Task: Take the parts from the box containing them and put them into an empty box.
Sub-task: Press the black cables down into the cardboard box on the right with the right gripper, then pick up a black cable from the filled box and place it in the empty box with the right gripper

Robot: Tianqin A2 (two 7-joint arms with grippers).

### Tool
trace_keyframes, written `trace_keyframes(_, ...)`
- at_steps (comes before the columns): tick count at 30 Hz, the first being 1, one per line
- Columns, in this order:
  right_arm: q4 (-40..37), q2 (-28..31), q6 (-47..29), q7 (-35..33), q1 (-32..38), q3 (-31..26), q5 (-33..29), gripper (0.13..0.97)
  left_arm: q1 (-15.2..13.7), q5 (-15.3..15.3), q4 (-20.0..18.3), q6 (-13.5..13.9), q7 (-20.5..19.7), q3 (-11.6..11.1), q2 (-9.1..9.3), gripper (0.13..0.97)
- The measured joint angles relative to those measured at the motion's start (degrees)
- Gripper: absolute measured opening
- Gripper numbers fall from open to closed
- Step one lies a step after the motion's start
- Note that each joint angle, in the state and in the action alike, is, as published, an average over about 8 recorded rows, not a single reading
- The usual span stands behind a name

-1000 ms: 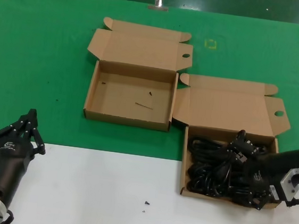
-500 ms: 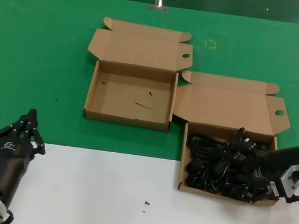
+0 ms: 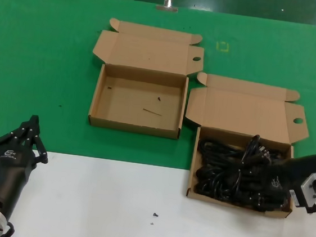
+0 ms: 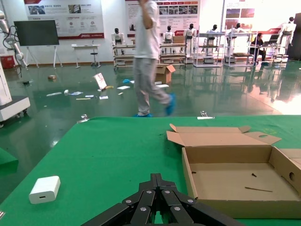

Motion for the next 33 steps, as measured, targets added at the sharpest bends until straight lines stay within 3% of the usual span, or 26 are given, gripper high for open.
trace_keyframes(4, 0.01, 0.13, -0.12, 0.22, 0.18, -0.02, -0.09, 0.449, 0.0, 0.0, 0.0, 0.0, 0.0, 0.0, 0.0, 0.139)
trace_keyframes(12, 0.02, 0.32, -0.21, 0.46, 0.32, 0.09, -0.09, 0.289, 0.0, 0.0, 0.0, 0.0, 0.0, 0.0, 0.0, 0.139)
trace_keyframes(33, 0.08, 0.19, -1.23, 1.96, 1.78, 1.6, 1.21, 0.257, 0.0, 0.0, 0.0, 0.0, 0.0, 0.0, 0.0, 0.139)
